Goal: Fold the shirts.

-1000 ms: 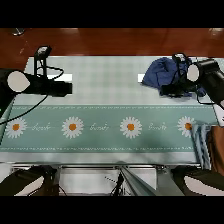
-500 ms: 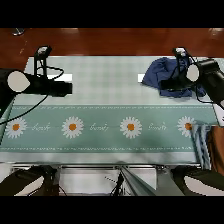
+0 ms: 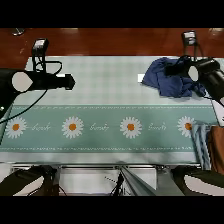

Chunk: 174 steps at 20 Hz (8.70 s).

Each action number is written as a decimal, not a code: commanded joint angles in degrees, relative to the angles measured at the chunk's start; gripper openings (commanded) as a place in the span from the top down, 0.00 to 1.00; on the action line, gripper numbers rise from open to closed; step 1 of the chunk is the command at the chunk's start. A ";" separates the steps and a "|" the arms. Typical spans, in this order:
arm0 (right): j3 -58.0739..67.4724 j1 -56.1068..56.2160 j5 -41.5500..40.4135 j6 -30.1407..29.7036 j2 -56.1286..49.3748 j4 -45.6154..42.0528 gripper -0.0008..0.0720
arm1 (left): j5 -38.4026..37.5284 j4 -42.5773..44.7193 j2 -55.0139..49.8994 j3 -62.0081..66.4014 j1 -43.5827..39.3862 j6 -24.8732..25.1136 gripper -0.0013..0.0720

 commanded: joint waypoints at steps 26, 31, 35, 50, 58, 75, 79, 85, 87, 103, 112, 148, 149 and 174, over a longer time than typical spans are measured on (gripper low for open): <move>30.38 -20.94 16.35 -29.55 -6.91 50.58 0.96 | -19.50 -6.88 22.99 -3.45 3.48 3.52 0.02; 36.17 -13.40 14.14 -31.34 7.28 47.67 0.96 | -16.31 -12.46 33.64 -17.90 1.07 2.86 0.02; 46.16 -7.65 18.49 -33.20 12.59 47.67 0.96 | -15.06 -12.44 32.98 -19.58 1.07 1.53 0.02; -1.51 25.31 19.80 -24.61 9.70 52.48 0.96 | -9.84 -12.57 30.97 -19.58 1.97 -0.63 0.02; -1.27 20.04 27.93 -30.69 3.13 64.00 0.12 | -13.35 -16.83 26.29 -19.58 0.31 0.00 0.02; -40.26 -20.72 25.53 -33.11 29.31 62.75 0.14 | -13.27 -71.47 -13.11 -25.57 11.58 37.83 0.02; -40.26 -20.52 25.27 -33.51 29.18 62.69 0.14 | -13.31 -71.28 -16.46 -24.26 11.28 37.83 0.02; -40.26 -12.11 22.86 -32.09 28.04 62.29 0.14 | -13.29 -70.60 -19.65 -23.82 11.54 37.79 0.18; -40.26 -8.96 20.83 -30.58 27.02 61.88 0.14 | -13.35 -70.49 -19.65 -23.54 11.50 39.23 0.96; -36.48 0.35 10.62 -29.27 10.47 66.18 0.14 | -17.03 -70.12 -19.56 -17.88 12.90 40.61 0.96; -28.22 3.04 12.92 -37.57 0.13 71.73 0.96 | -18.80 -70.23 -19.30 -17.49 13.14 40.83 0.96; 3.15 -4.24 30.40 -24.30 27.61 45.31 0.96 | -4.76 -41.05 16.65 -15.47 5.49 21.29 0.96; 3.61 -4.26 27.32 -24.37 22.91 46.01 0.96 | 1.03 -41.05 13.20 -16.41 3.28 21.31 0.96; -38.12 -33.24 36.72 -38.69 28.74 61.61 0.14 | -28.33 -47.60 -14.60 -19.28 25.38 43.21 0.02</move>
